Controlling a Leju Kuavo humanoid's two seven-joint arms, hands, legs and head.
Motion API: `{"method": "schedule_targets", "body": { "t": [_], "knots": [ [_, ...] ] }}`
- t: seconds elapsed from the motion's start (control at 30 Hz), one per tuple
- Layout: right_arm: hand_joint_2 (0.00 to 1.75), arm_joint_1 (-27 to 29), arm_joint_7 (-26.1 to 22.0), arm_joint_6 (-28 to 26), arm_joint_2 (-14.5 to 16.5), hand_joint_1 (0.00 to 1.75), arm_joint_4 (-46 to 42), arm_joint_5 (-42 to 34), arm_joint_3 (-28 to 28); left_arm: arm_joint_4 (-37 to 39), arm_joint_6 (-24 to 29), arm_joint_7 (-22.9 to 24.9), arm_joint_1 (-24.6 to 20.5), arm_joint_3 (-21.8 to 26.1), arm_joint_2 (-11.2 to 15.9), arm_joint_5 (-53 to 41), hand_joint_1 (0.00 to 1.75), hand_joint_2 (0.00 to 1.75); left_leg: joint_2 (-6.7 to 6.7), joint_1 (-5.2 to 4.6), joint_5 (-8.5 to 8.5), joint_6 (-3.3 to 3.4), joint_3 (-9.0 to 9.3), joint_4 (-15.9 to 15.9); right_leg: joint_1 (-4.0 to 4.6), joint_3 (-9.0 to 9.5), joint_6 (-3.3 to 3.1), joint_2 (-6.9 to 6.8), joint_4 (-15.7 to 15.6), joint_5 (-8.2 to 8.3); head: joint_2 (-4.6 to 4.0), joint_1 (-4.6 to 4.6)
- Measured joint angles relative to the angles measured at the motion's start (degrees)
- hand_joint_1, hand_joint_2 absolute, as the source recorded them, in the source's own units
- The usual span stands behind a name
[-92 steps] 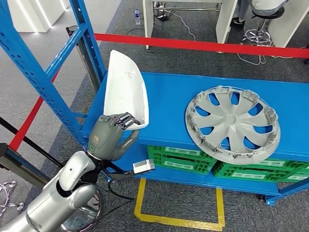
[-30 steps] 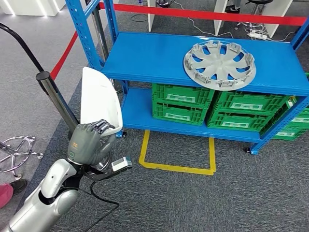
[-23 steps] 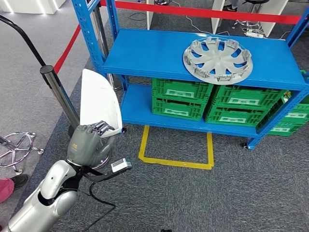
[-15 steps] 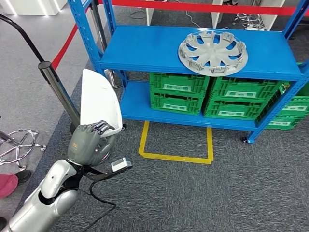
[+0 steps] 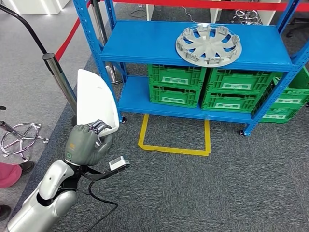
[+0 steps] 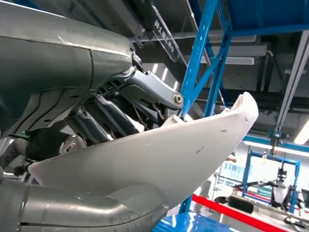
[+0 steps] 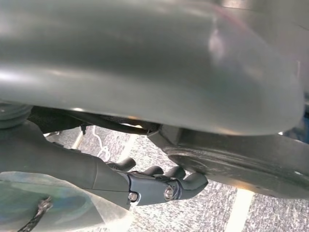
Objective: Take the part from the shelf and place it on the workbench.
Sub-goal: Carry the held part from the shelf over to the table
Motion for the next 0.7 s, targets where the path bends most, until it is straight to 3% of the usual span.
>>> {"method": "schedule_targets", "body": {
  "t": [0.03, 0.07, 0.17, 0.2, 0.23, 0.27, 0.3, 0.33, 0.37, 0.43, 0.5, 0.53, 0.57, 0.6, 0.67, 0.7],
  "knots": [
    [0.0, 0.02, 0.03, -0.03, -0.01, 0.0, 0.02, 0.01, 0.0, -0.02, 0.0, -0.01, 0.06, 0.0, -0.03, -0.01, 1.75, 1.75, 0.16, 0.17, 0.89, 0.19, -0.38, -0.46, 0.07, -0.36, 0.2, 0.04, 0.16, -0.59, 0.01, 0.01],
    [0.0, 0.01, 0.04, -0.04, -0.02, 0.0, 0.03, 0.03, 0.0, -0.04, 0.01, -0.01, 0.13, 0.01, -0.07, -0.02, 1.75, 1.75, 0.34, 0.38, 1.8, 0.35, -0.96, -0.88, 0.16, -1.0, 0.42, 0.08, 1.32, -2.39, 0.01, 0.1],
    [0.0, -0.06, 0.04, -0.06, -0.05, 0.0, 0.08, 0.07, -0.01, -0.08, 0.02, 0.01, 0.45, 0.02, -0.14, -0.03, 1.75, 1.75, 0.67, 0.64, 3.94, 0.42, -3.46, -0.95, 0.01, -3.51, 1.25, 0.13, 11.13, -10.67, 0.01, 0.23],
    [0.0, -0.08, 0.04, -0.06, -0.05, 0.0, 0.11, 0.07, -0.01, -0.08, 0.02, 0.01, 0.59, 0.0, -0.14, -0.04, 1.75, 1.75, 0.73, 0.68, 4.56, 0.29, -4.39, -0.77, -0.06, -3.81, 1.53, 0.12, 14.52, -11.64, 0.01, 0.21],
    [0.0, -0.09, 0.04, -0.06, -0.06, 0.0, 0.14, 0.07, -0.01, -0.08, 0.02, 0.01, 0.7, -0.03, -0.15, -0.04, 1.75, 1.75, 0.77, 0.76, 5.17, 0.11, -5.39, -0.54, -0.14, -3.47, 1.81, 0.11, 16.58, -11.2, 0.01, 0.21],
    [0.0, -0.1, 0.05, -0.06, -0.06, 0.0, 0.2, 0.07, -0.01, -0.08, 0.02, 0.01, 0.76, -0.05, -0.16, -0.05, 1.75, 1.75, 0.8, 0.89, 5.73, -0.13, -6.47, -0.18, -0.3, -2.19, 2.13, 0.09, 16.61, -9.67, 0.01, 0.21],
    [0.0, -0.11, 0.14, -0.07, -0.06, 0.0, 0.27, 0.05, -0.01, -0.08, 0.02, 0.01, 0.79, -0.07, -0.16, -0.05, 1.75, 1.75, 0.8, 1.07, 6.22, -0.45, -7.62, 0.35, -0.56, 0.08, 2.51, 0.08, 14.58, -7.96, 0.01, 0.2],
    [0.0, -0.07, 0.29, -0.07, -0.03, 0.0, 0.35, 0.04, -0.02, -0.11, 0.02, 0.01, 0.8, -0.04, -0.14, -0.05, 1.75, 1.75, 0.74, 1.11, 6.61, -0.8, -8.72, 1.07, -0.88, 3.0, 3.06, 0.1, 10.97, -7.36, 0.01, 0.25],
    [0.0, -0.01, 0.45, -0.07, 0.0, 0.0, 0.42, 0.07, -0.03, -0.17, 0.03, 0.01, 0.82, 0.06, -0.12, -0.05, 1.75, 1.75, 0.68, 1.17, 6.89, -1.13, -9.77, 2.0, -1.06, 6.16, 3.35, 0.27, 6.71, -7.74, 0.01, 0.33],
    [0.0, 0.2, 0.74, -0.1, 0.09, 0.0, 0.46, 0.33, -0.03, -0.3, 0.14, 0.0, 0.92, 0.31, -0.04, -0.09, 1.75, 1.75, 0.55, 1.04, 7.5, -1.61, -11.13, 3.47, -1.08, 9.57, 2.94, 0.53, 1.48, -9.87, 0.01, 0.44],
    [0.0, 0.3, 0.84, -0.14, 0.17, 0.0, 0.48, 0.85, -0.01, -0.34, 0.26, -0.01, 1.24, 0.5, 0.1, -0.14, 1.75, 1.75, 0.49, 1.13, 8.21, -2.04, -11.83, 4.0, -0.9, 9.18, 1.57, 0.48, 1.06, -9.95, 0.01, 0.42],
    [0.0, 0.28, 0.87, -0.15, 0.2, 0.0, 0.48, 1.09, 0.0, -0.35, 0.31, -0.01, 1.44, 0.56, 0.18, -0.14, 1.75, 1.75, 0.4, 1.26, 7.71, -2.37, -12.24, 4.37, -0.89, 8.65, 0.97, 0.41, 1.14, -9.48, 0.01, 0.4],
    [0.0, 0.25, 0.9, -0.17, 0.23, 0.0, 0.48, 1.29, -0.01, -0.36, 0.33, -0.01, 1.62, 0.66, 0.29, -0.14, 1.75, 1.75, 0.31, 1.41, 6.16, -2.76, -12.79, 5.43, -0.93, 8.02, 0.31, 0.33, 1.14, -8.88, 0.01, 0.36],
    [0.0, 0.22, 0.92, -0.19, 0.26, 0.0, 0.49, 1.45, -0.01, -0.39, 0.37, -0.01, 1.77, 0.8, 0.38, -0.14, 1.75, 1.75, 0.22, 1.59, 3.58, -3.16, -13.47, 7.44, -0.95, 7.26, -0.23, 0.25, 1.12, -8.19, 0.01, 0.28],
    [0.0, 0.15, 0.92, -0.21, 0.26, 0.0, 0.5, 1.74, -0.03, -0.44, 0.42, -0.01, 1.99, 1.11, 0.47, -0.14, 1.75, 1.75, 0.13, 1.93, -2.55, -3.72, -14.76, 14.4, -0.68, 5.61, -0.81, 0.19, 1.18, -6.73, 0.01, 0.1],
    [0.0, 0.13, 0.92, -0.22, 0.26, 0.0, 0.5, 1.83, -0.02, -0.45, 0.43, -0.01, 2.12, 1.25, 0.48, -0.15, 1.75, 1.75, 0.12, 2.02, -4.17, -3.77, -15.0, 17.87, -0.49, 4.69, -0.88, 0.17, 1.21, -5.98, 0.01, 0.07]
  ]
}}
